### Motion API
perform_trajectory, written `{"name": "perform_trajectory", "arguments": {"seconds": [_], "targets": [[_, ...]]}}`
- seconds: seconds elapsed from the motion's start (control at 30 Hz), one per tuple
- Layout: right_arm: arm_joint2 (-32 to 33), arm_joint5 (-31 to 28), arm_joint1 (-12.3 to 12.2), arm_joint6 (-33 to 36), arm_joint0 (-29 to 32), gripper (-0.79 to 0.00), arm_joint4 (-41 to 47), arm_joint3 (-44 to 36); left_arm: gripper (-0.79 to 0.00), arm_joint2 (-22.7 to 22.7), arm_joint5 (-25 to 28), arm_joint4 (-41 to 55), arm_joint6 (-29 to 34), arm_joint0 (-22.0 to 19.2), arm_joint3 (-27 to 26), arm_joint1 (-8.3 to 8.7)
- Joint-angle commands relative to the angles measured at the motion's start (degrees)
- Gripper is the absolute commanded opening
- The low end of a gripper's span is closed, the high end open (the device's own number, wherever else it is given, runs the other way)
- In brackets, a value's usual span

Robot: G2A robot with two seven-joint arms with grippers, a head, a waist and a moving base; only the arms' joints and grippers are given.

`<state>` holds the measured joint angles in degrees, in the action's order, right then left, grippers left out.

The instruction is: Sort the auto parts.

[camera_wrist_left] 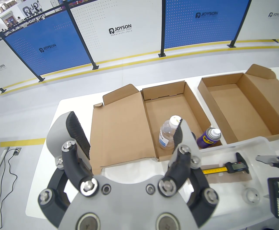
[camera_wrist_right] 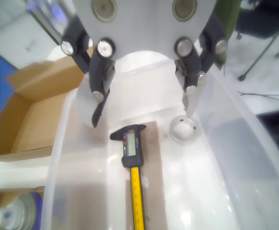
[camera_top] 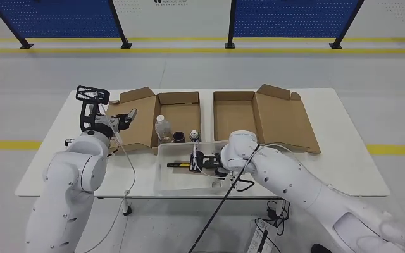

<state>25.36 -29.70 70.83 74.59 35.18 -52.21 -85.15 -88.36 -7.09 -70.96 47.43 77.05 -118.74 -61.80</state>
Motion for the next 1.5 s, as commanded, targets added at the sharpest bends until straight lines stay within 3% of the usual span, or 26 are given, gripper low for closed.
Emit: {"name": "perform_trajectory", "arguments": {"seconds": [0.0,0.13,0.23,0.53,1.47], "targets": [[-1.0,0.1,0.1,0.1,-0.4,-0.289,0.4,0.2,0.0,0.0,0.0,0.0,0.0,0.0,0.0,0.0],[-3.4,0.3,0.4,0.3,-1.4,-0.336,0.9,0.4,0.0,0.0,0.0,0.0,0.0,0.0,0.0,0.0],[-4.3,0.5,0.8,0.5,-1.7,-0.32,1.5,0.4,0.0,0.0,0.0,0.0,0.0,0.0,0.0,0.0],[-7.1,0.5,2.2,0.5,-2.3,-0.416,3.0,2.3,0.0,0.0,0.0,0.0,0.0,0.0,0.0,0.0],[-9.4,0.3,4.1,0.3,-2.9,-0.446,5.9,8.9,0.0,0.0,0.0,0.0,0.0,0.0,0.0,0.0]]}}
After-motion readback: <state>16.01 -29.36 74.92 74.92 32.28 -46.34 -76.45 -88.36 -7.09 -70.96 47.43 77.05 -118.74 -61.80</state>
